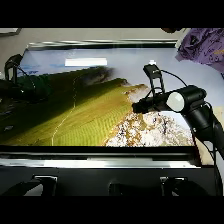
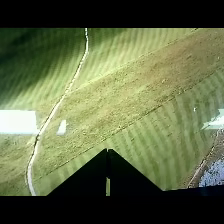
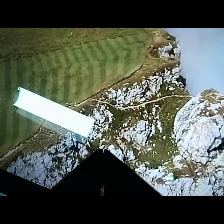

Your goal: Fold the clothes and pants, and hang the long-sleeved shirts on hangers.

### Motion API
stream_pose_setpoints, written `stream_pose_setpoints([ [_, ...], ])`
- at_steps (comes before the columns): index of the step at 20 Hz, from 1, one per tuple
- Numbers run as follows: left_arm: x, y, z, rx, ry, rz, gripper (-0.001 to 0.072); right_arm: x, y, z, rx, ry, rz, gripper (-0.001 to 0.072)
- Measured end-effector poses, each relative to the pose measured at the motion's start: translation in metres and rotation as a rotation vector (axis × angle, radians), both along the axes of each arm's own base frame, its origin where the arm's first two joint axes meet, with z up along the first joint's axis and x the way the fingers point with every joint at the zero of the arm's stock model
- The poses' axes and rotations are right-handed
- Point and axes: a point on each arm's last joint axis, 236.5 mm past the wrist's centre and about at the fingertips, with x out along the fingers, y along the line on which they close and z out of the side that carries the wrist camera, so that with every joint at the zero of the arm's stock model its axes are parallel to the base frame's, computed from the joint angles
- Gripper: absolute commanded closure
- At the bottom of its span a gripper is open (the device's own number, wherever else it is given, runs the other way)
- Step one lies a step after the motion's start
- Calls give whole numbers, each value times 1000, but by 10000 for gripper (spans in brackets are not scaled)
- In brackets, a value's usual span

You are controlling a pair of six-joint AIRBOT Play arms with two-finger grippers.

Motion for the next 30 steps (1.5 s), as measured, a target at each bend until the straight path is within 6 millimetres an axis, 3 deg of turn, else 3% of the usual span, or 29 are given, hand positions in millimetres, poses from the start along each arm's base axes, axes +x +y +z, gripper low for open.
stream_pose_setpoints([
  [20, 0, 0, 0, 0, 0, 0, 688, 0, 0, 0, -1, -1, 0, 684],
  [23, 1, 0, -1, 0, 2, 1, 659, 0, 0, 0, -1, -1, 0, 684],
  [27, 15, 13, -13, -8, 11, 82, 651, 0, 0, 0, -1, -1, 0, 684],
  [28, 21, 21, -17, 1, 10, 105, 544, 0, 0, 0, -2, -1, 0, 684],
  [29, 29, 30, -22, 11, 2, 131, 154, 0, 0, 0, -2, -1, 0, 684],
  [30, 39, 42, -26, 25, -15, 160, -13, 0, 0, 0, -1, -1, 0, 684],
])
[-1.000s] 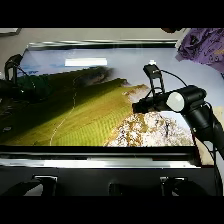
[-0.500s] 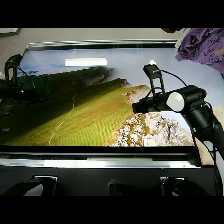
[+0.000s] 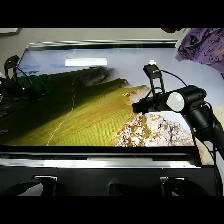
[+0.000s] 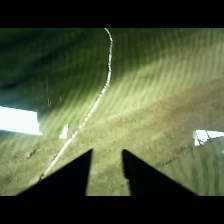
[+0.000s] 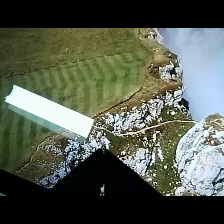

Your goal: Fold the clothes and pants, and hang the long-sleeved shirts on hangers.

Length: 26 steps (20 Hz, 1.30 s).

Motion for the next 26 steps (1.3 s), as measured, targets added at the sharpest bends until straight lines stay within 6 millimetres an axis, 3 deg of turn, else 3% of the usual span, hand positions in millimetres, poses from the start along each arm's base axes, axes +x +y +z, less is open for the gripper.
stream_pose_setpoints([
  [3, 37, 47, -3, 81, -94, 94, -13, 0, 0, 0, 0, 0, 0, 684],
  [6, 81, 106, -4, 153, -173, 202, -13, 0, 0, 0, 0, 0, 0, 684],
  [9, 119, 168, -33, 211, -169, 284, -13, 0, 0, 0, 0, 1, 0, 684],
  [12, 143, 214, -77, 233, -137, 339, -13, 0, 0, 0, 0, 1, 1, 684],
  [15, 157, 243, -121, 241, -103, 370, -13, 0, 0, 0, 0, 1, 1, 684],
  [19, 166, 258, -165, 240, -62, 381, -5, 0, 0, 0, 0, 2, 1, 684],
  [20, 166, 259, -172, 238, -53, 381, 242, 0, 0, 0, 0, 1, 1, 684],
  [21, 166, 260, -178, 237, -45, 381, 604, 0, 0, 0, 0, 2, 1, 684],
  [22, 165, 259, -181, 235, -35, 381, 691, 0, 0, 0, 0, 1, 1, 684],
  [26, 160, 244, -175, 206, 0, 357, 695, 0, 0, 0, 0, 2, 0, 684],
])
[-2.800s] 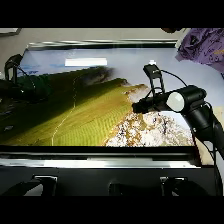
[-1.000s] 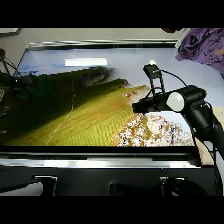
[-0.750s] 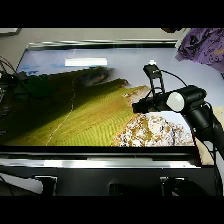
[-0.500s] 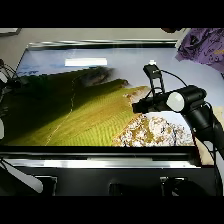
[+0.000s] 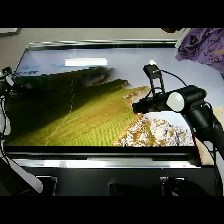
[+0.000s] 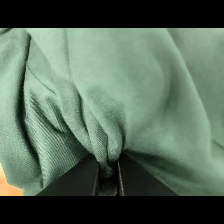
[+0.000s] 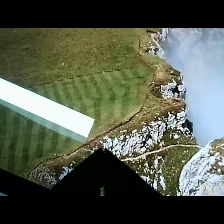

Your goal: Fold the clothes and pants, and hang the long-sleeved shirts on hangers.

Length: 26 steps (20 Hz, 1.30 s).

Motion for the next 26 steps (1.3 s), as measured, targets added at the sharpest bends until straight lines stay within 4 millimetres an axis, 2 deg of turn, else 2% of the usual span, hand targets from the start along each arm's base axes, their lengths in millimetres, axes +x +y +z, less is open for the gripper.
stream_pose_setpoints([
  [2, 1, -20, 19, -29, -8, -27, 696, 0, 0, 0, 0, 0, 0, 684],
  [4, 1, -51, 46, -62, -14, -79, 696, 0, 0, 0, 0, 0, 0, 684],
  [6, -1, -93, 75, -102, -23, -145, 697, 0, 0, 0, 0, 0, 0, 684],
  [8, -11, -147, 108, -151, -29, -229, 696, 0, 0, 0, 0, 0, 0, 684],
  [11, -47, -229, 146, -217, -18, -340, 696, 0, 0, 0, 0, 0, 0, 684],
  [13, -85, -281, 161, -263, 1, -381, 696, 0, 0, 0, 0, 0, 0, 684],
  [15, -127, -331, 166, -317, 10, -418, 695, 0, 0, 0, 0, 0, 0, 684],
  [17, -170, -382, 162, -378, 19, -455, 694, 0, 0, 0, 0, 0, 0, 684],
  [21, -245, -470, 121, -464, 89, -526, 685, 0, 0, 0, 0, 0, 0, 684],
  [22, -259, -487, 111, -478, 102, -543, 615, 1, 0, 1, 2, -5, -1, 684],
  [23, -269, -502, 101, -486, 111, -559, 408, 2, 1, 1, 5, -11, -1, 684],
  [24, -278, -516, 92, -497, 117, -570, 160, 4, 1, 2, 8, -18, -2, 684],
  [25, -284, -526, 86, -509, 121, -572, 3, 5, 2, 3, 10, -23, -3, 684],
  [26, -288, -531, 82, -520, 124, -563, 5, 6, 2, 4, 13, -28, -3, 684],
])
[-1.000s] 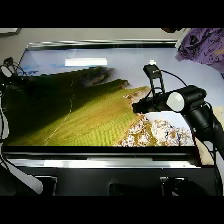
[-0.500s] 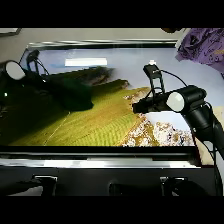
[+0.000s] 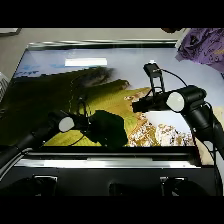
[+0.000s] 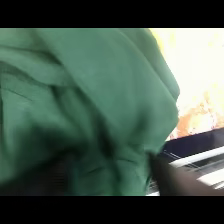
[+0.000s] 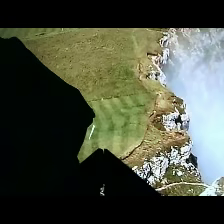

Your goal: Fold the clothes and pants, and hang the long-sleeved shirts on hangers.

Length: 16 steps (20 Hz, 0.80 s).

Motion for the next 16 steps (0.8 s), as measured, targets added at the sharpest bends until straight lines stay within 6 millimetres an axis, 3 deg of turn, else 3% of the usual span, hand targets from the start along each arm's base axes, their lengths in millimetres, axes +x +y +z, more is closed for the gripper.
stream_pose_setpoints([
  [3, 7, 6, 9, -26, -5, 46, 23, 2, 2, 2, 9, -12, -1, 684],
  [8, 39, 63, 54, -43, -89, 132, 24, -11, -1, 3, 9, 31, 6, 685],
  [9, 45, 77, 61, -41, -110, 148, 25, -14, -8, 4, 9, 39, -7, 661],
  [10, 50, 89, 67, -39, -126, 166, 25, -16, -21, 4, 13, 52, -44, 516],
  [11, 54, 101, 72, -35, -138, 185, 26, -18, -36, 0, 27, 78, -98, 456],
  [13, 60, 120, 76, -26, -150, 219, 26, -34, -64, -29, 113, 211, -224, 461],
  [14, 63, 127, 77, -22, -152, 232, 26, -48, -68, -49, 191, 303, -265, 459],
  [16, 66, 138, 78, -17, -155, 254, 25, -79, -48, -79, 403, 472, -286, 465],
])
